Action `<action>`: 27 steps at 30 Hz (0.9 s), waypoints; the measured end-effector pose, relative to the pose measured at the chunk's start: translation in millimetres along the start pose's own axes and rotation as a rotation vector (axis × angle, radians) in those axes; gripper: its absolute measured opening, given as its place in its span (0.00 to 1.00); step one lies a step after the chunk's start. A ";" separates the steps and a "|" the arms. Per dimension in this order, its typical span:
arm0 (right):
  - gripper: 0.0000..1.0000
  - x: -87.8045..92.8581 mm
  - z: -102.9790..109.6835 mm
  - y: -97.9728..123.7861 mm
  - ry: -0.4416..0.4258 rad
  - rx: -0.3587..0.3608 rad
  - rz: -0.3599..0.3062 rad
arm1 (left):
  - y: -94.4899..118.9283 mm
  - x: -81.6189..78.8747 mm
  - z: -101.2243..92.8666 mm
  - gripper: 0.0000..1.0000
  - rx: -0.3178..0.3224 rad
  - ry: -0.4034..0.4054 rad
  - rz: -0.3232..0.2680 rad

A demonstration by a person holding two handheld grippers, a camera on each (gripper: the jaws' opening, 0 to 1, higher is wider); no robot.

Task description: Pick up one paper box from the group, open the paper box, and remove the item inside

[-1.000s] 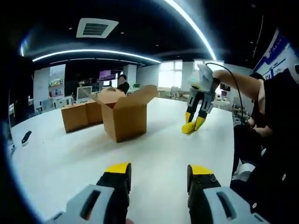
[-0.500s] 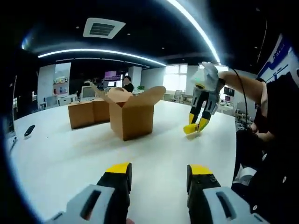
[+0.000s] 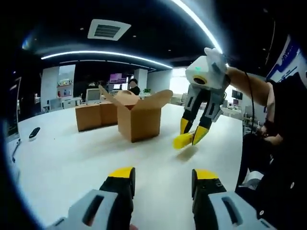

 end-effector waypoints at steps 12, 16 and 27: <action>0.18 -3.0 8.1 -19.4 0.028 -0.020 0.022 | 3.9 -0.9 -7.6 0.48 -0.018 0.012 -0.010; 0.18 -3.1 8.1 -18.5 0.006 -0.021 0.014 | 4.6 -0.4 -2.5 0.48 -0.023 0.018 -0.012; 0.33 -7.6 12.3 -11.1 -0.007 -0.033 -0.059 | 7.1 1.7 2.3 0.48 -0.031 0.035 -0.007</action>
Point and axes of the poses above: the point that each gripper's makers call its tool centre point, and the gripper's own axes: y roughly backward along the fingers, z roughly to its left, x roughly out of its underside, the point moved 7 cm from there along y, roughly backward along the fingers, and after that the axes turned 8 degrees about -z, right-handed, at the moved point
